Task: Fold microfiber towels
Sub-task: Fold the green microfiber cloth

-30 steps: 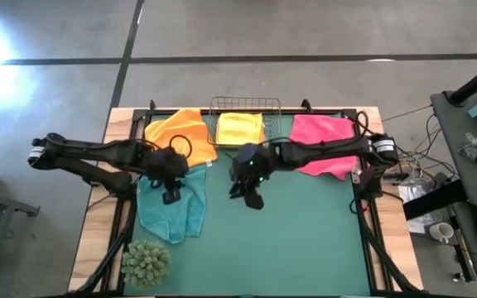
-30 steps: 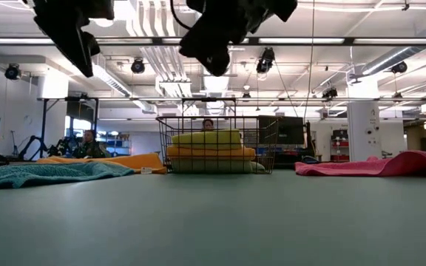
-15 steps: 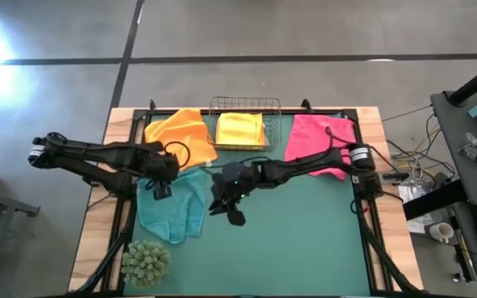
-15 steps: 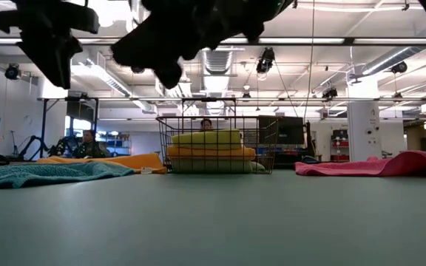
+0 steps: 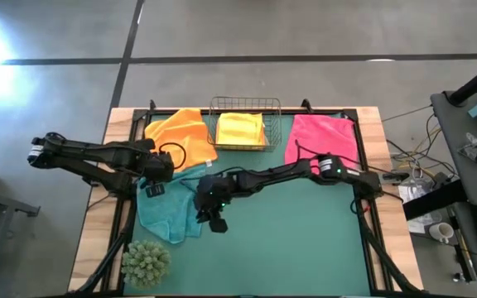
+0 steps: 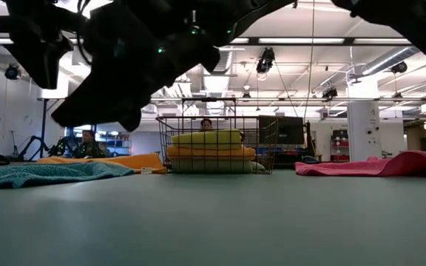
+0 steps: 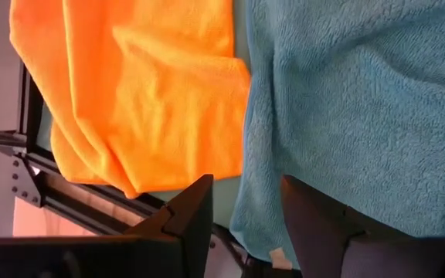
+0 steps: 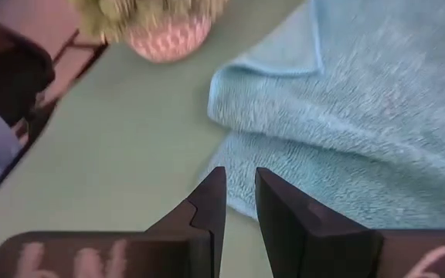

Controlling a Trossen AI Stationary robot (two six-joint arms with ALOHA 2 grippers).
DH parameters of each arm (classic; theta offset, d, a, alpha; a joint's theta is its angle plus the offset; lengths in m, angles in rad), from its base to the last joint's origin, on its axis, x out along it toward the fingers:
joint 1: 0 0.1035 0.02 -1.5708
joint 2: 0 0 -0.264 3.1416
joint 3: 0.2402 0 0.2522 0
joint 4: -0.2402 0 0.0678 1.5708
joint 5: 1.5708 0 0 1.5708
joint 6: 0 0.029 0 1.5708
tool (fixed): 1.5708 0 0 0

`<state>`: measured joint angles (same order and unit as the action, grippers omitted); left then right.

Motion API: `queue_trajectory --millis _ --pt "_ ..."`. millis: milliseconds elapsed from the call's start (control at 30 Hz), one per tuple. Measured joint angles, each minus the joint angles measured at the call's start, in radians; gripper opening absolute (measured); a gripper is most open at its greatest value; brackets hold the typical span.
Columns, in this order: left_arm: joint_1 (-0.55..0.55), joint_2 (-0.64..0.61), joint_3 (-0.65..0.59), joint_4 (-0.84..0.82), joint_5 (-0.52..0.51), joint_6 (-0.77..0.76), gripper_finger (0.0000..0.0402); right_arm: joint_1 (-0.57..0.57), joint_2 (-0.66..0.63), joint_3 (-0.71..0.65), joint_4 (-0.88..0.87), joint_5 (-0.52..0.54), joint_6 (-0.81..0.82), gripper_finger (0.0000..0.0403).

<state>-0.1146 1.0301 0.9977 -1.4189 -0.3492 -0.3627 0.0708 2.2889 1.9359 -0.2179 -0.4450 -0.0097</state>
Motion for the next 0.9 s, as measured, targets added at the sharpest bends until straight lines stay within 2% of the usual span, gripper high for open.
queue_trajectory --millis 100,333,500,700,900 --pt "0.000 -0.001 0.000 -0.006 0.000 0.000 0.0137 0.004 0.051 0.072 -0.058 0.000 -0.010 0.0063" --pt "0.000 0.000 0.000 -0.004 0.000 0.000 0.0137 0.008 0.148 0.170 -0.066 0.002 0.045 0.0063" --pt "0.000 0.000 0.000 -0.003 0.000 -0.001 0.0137 0.008 0.167 0.172 -0.086 0.002 0.070 0.0063" --pt "0.000 0.000 -0.002 0.024 0.000 -0.001 0.0137 0.007 0.167 0.172 -0.242 0.089 0.047 0.0063" --pt "0.000 0.001 -0.003 0.084 0.000 -0.001 0.0137 0.000 0.155 0.175 -0.371 0.088 0.054 0.0063"
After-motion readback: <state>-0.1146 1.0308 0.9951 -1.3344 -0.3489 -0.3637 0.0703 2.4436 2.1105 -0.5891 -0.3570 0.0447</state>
